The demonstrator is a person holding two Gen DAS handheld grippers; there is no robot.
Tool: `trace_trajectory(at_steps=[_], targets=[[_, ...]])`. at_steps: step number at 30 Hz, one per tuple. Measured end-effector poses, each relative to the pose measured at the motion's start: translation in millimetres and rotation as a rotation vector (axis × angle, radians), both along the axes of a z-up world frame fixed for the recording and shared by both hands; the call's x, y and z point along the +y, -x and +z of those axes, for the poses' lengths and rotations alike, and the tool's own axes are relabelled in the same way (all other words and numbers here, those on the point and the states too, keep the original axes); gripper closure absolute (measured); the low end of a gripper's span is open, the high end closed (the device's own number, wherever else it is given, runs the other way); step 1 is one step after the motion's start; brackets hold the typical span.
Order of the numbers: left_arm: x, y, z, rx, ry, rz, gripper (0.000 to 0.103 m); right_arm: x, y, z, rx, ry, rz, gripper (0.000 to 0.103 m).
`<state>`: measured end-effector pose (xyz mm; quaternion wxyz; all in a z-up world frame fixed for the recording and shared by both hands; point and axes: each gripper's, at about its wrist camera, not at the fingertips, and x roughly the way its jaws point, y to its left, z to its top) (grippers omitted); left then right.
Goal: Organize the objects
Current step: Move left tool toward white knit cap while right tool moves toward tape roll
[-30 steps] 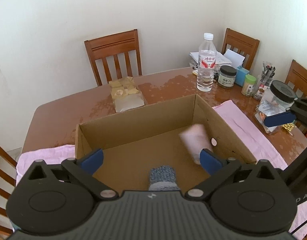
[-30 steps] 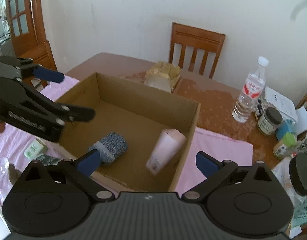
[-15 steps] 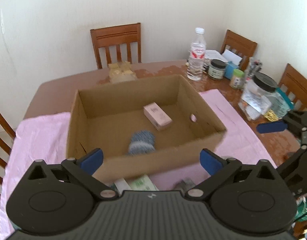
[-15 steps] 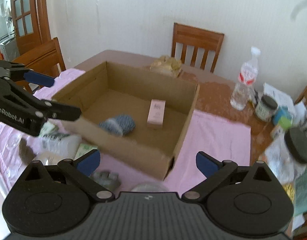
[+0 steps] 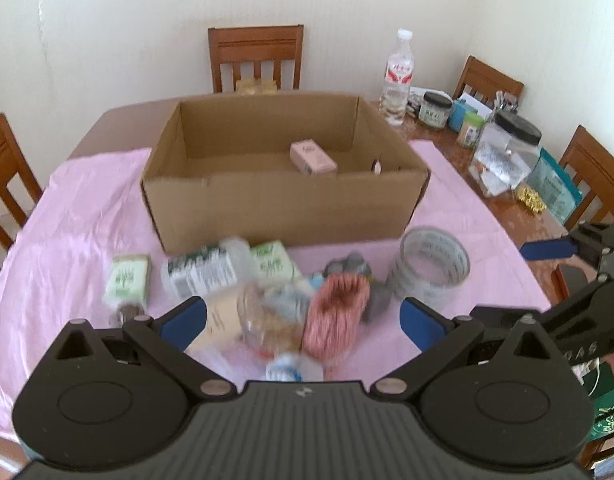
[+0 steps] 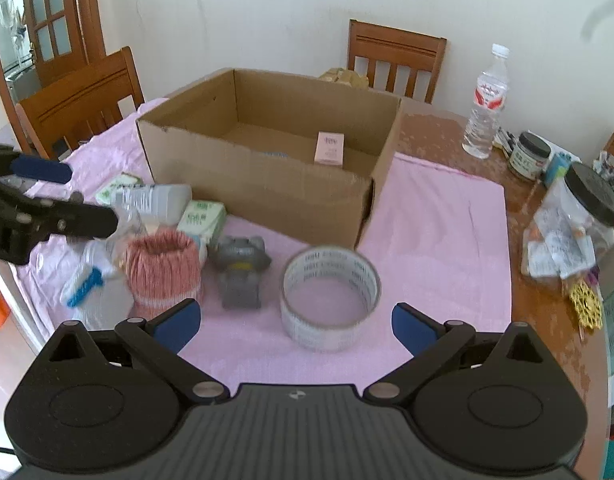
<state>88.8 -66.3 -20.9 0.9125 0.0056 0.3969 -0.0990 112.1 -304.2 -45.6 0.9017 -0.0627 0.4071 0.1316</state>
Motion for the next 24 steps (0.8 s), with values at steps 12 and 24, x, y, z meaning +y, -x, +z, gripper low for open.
trace_trajectory(at_steps=[12, 24], targets=[[-2, 12, -50, 0.092, 0.011, 0.038, 0.001, 0, 23, -30, 0.07, 0.002, -0.048, 0.0], [-14, 25, -48, 0.119, 0.075, -0.015, 0.001, -4, 25, -32, 0.082, -0.003, -0.058, 0.0]])
